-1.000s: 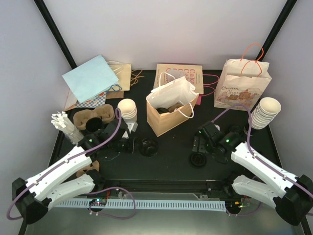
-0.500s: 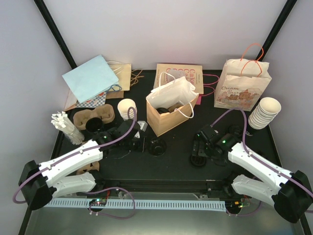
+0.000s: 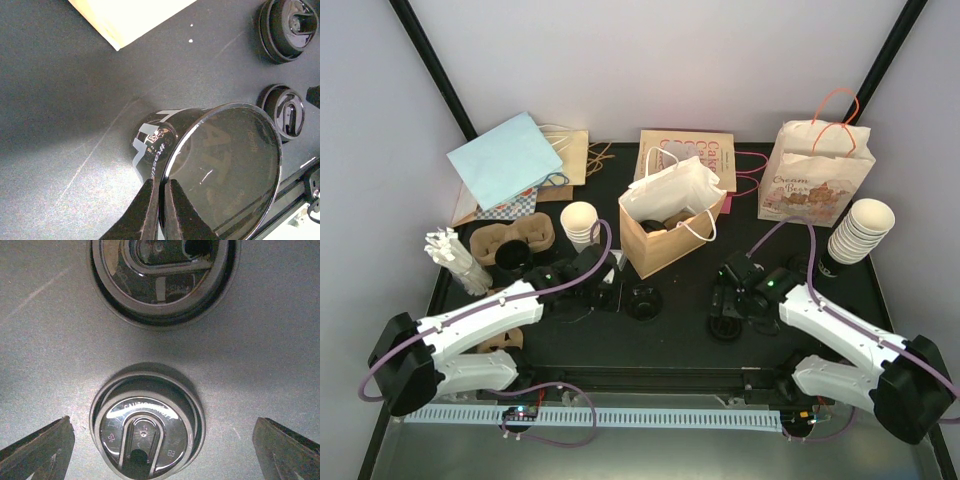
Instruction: Pack the takeout coffee
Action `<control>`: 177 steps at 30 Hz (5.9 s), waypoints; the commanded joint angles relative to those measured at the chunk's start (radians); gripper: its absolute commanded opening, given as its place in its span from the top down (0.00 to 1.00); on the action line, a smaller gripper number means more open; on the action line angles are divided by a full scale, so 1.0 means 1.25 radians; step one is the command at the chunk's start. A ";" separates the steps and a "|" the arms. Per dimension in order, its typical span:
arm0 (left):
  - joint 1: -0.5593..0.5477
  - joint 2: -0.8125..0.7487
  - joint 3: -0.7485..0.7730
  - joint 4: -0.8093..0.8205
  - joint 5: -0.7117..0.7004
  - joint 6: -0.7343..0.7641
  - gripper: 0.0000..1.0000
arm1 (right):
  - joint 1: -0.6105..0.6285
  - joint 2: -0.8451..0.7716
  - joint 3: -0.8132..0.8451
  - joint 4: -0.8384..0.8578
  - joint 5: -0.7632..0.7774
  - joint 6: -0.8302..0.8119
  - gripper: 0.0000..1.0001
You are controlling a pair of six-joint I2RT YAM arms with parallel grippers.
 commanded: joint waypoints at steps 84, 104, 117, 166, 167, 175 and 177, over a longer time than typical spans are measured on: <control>0.004 -0.157 0.044 -0.126 -0.086 0.022 0.01 | 0.132 0.142 0.013 0.044 0.011 0.094 0.14; 0.005 -0.148 0.051 -0.127 -0.086 0.027 0.01 | 0.134 0.174 0.020 0.079 -0.002 0.071 0.13; 0.007 -0.143 0.047 -0.133 -0.086 0.027 0.01 | 0.135 0.199 -0.015 0.100 0.006 0.085 0.17; 0.129 -0.226 -0.105 0.043 0.081 0.022 0.01 | 0.489 0.202 0.332 0.044 0.106 -0.102 0.22; 0.135 -0.229 -0.111 0.053 0.093 0.022 0.01 | 0.488 0.211 0.341 0.041 0.112 -0.107 0.22; 0.182 -0.286 -0.164 0.084 0.118 0.004 0.01 | 0.489 0.256 0.392 0.031 0.133 -0.210 0.22; 0.195 -0.296 -0.169 0.085 0.122 0.008 0.01 | 0.488 0.264 0.403 0.030 0.135 -0.239 0.22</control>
